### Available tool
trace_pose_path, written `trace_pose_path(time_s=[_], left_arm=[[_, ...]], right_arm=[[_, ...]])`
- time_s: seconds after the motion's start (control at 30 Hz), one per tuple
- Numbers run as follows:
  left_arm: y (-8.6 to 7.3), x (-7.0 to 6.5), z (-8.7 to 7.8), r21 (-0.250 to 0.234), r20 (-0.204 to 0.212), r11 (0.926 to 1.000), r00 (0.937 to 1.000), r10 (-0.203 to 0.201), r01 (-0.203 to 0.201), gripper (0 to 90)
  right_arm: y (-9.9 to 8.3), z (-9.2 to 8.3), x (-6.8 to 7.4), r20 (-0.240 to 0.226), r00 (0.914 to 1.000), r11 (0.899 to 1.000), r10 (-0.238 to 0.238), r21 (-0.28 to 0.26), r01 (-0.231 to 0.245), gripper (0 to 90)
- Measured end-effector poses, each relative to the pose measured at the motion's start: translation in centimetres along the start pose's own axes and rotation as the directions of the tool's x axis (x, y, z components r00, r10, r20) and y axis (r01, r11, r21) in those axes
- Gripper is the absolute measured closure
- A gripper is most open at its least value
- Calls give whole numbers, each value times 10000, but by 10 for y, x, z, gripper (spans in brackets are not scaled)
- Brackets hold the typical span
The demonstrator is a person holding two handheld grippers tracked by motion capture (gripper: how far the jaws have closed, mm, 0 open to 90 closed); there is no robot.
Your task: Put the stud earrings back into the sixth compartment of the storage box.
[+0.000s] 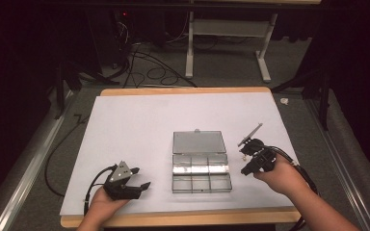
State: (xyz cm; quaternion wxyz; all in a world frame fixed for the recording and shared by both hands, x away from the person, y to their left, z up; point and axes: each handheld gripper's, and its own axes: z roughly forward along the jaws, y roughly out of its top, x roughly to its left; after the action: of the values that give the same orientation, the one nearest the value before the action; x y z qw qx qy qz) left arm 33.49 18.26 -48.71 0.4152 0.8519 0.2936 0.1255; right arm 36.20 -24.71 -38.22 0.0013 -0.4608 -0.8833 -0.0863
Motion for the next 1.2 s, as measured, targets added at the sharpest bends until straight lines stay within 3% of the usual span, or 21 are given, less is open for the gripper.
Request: trace_pose_path(time_s=[0.4, 0.43, 0.47, 0.6, 0.77, 0.87, 1.03, 1.2], left_arm=[[0, 0, 0, -5, 21, 10000, 10000, 24, -24, 297], [0, 0, 0, 52, 52, 10000, 10000, -33, 33, 297], [0, 0, 0, 12, 8, 10000, 10000, -9, 9, 297], [0, -1, -1, -56, -22, 10000, 10000, 74, -74, 297], [0, -2, 0, -17, -32, 9999, 9999, 111, -111, 297], [0, -1, 0, -27, 23, 10000, 10000, 57, -57, 297], [0, -2, 0, -21, -15, 9999, 9999, 121, -121, 297], [0, -1, 0, -25, -13, 10000, 10000, 78, -78, 297]], right_arm=[[13, -6, 19, -156, 9983, 9985, -553, -68, 552, 851], [14, -7, 23, -147, 9996, 9997, -245, 53, 245, 851], [16, -6, 24, -169, 9979, 9980, -628, -90, 627, 851], [20, -5, 30, -260, 9965, 9969, -790, -39, 790, 851], [28, 1, 45, -375, 9908, 9915, -1297, 87, 1301, 850], [30, 7, 52, -407, 9905, 9910, -1316, 176, 1324, 850], [35, 18, 56, -469, 9828, 9834, -1784, 242, 1797, 850], [38, 30, 61, -532, 9839, 9834, -1708, 535, 1736, 850]])
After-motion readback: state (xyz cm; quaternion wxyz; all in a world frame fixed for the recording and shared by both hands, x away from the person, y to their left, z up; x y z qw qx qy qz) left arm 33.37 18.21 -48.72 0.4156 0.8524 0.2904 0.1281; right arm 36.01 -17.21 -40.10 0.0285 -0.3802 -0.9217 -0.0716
